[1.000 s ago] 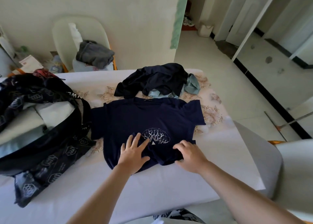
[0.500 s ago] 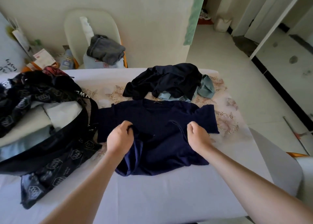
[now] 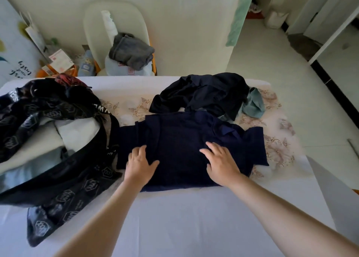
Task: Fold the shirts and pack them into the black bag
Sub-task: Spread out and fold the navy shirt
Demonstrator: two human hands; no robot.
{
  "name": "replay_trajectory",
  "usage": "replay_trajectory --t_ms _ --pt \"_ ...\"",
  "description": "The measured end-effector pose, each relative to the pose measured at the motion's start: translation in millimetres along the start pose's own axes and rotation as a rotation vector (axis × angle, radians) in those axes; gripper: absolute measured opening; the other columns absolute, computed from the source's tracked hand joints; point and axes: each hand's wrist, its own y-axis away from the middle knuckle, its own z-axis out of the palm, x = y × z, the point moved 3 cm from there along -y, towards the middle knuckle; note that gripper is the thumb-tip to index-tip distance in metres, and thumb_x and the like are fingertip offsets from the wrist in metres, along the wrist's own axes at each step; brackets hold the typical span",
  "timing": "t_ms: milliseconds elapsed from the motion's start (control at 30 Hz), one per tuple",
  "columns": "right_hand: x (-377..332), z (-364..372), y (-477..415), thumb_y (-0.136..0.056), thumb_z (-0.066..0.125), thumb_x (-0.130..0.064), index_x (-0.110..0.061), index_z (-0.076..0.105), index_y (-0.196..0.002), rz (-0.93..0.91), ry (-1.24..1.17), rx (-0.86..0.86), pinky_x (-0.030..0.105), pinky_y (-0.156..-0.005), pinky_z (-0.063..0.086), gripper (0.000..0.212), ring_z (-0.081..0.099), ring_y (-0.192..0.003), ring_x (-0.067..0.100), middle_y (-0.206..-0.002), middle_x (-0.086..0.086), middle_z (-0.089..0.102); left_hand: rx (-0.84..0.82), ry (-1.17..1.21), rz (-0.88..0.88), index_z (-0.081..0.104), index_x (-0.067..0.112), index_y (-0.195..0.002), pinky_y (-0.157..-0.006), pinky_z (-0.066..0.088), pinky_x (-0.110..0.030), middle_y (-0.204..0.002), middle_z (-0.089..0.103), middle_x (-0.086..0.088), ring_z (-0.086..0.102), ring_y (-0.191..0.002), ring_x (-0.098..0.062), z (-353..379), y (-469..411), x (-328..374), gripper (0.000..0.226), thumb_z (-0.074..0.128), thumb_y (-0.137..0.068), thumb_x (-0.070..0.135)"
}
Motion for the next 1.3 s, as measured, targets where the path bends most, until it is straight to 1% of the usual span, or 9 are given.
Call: replay_trajectory --t_ms 100,267,467,633,733,833,967,1100,1300 --pt "-15 23 11 -0.09 0.053 -0.018 -0.019 0.036 -0.15 0.047 0.069 -0.176 0.049 -0.12 0.02 0.063 0.02 -0.15 0.034 -0.162 0.014 0.02 0.098 -0.051 -0.029 0.031 0.012 -0.146 -0.104 0.042 -0.042 -0.137 0.038 -0.012 0.041 -0.126 -0.03 5 21 -22 0.078 0.073 -0.084 0.034" --pt "-46 28 18 -0.086 0.057 -0.034 -0.023 0.048 -0.143 -0.068 0.024 -0.115 0.05 -0.117 0.027 0.059 0.029 -0.147 0.033 -0.16 0.013 0.029 0.226 0.041 -0.073 0.061 0.006 -0.103 -0.075 0.048 -0.042 -0.1 0.059 -0.013 0.059 -0.093 -0.034 -2 37 -37 0.016 0.055 -0.095 0.018" --pt "-66 29 31 -0.099 0.051 -0.032 -0.027 0.04 -0.15 -0.078 -0.102 -0.166 0.037 -0.119 0.021 0.053 0.012 -0.153 0.023 -0.165 0.004 0.015 0.311 0.307 -0.209 0.045 0.016 -0.107 -0.061 0.044 -0.035 -0.088 0.058 -0.002 0.057 -0.074 -0.025 -26 53 -42 0.008 0.047 -0.101 0.021" --pt "-38 13 50 -0.083 0.071 -0.014 -0.017 0.065 -0.124 0.165 -0.138 0.113 0.045 -0.1 0.044 0.042 0.048 -0.132 0.031 -0.147 0.013 0.048 0.374 -0.119 0.204 0.057 0.013 -0.122 -0.076 0.051 -0.042 -0.11 0.053 -0.007 0.054 -0.094 -0.03 -8 57 -39 0.06 0.07 -0.067 -0.008" --pt "4 0 72 -0.081 0.073 -0.016 -0.01 0.056 -0.13 0.565 -0.118 0.27 0.049 -0.09 0.047 0.052 0.053 -0.117 0.038 -0.136 0.017 0.051 0.149 -0.132 0.458 0.062 0.023 -0.121 -0.091 0.047 -0.039 -0.118 0.051 0.004 0.05 -0.106 -0.022 11 60 -7 0.044 0.069 -0.08 0.009" --pt "42 -2 87 -0.094 0.061 -0.038 -0.011 0.044 -0.143 0.903 -0.187 0.119 0.044 -0.096 0.043 0.059 0.052 -0.121 0.035 -0.137 0.015 0.053 -0.155 -0.119 0.526 0.053 0.033 -0.132 -0.101 0.04 -0.031 -0.127 0.043 0.012 0.041 -0.119 -0.012 37 63 24 0.042 0.06 -0.091 0.032" --pt "65 -2 89 -0.094 0.062 -0.038 -0.022 0.069 -0.116 0.888 -0.387 0.192 0.035 -0.087 0.046 0.028 0.063 -0.107 0.026 -0.117 0.001 0.069 -0.247 -0.246 0.586 0.051 0.037 -0.126 -0.095 0.042 -0.029 -0.12 0.041 0.011 0.04 -0.112 -0.013 64 63 54 0.041 0.064 -0.087 0.04" --pt "79 -18 90 -0.098 0.055 -0.029 -0.012 0.068 -0.111 0.967 -0.685 0.412 0.033 -0.079 0.041 0.025 0.062 -0.102 0.032 -0.103 0.006 0.07 -0.231 -0.242 0.552 0.059 0.032 -0.111 -0.084 0.046 -0.029 -0.11 0.048 0.011 0.046 -0.106 -0.014 72 54 60 0.017 0.055 -0.095 0.03" --pt "90 -22 102 -0.081 0.068 -0.01 -0.02 0.06 -0.116 0.727 -0.033 0.195 0.041 -0.086 0.04 0.038 0.055 -0.105 0.032 -0.108 0.006 0.062 -0.254 -0.259 0.579 0.058 0.032 -0.108 -0.083 0.042 -0.024 -0.102 0.048 0.015 0.046 -0.097 -0.009 67 56 61 0.021 0.055 -0.089 0.024"
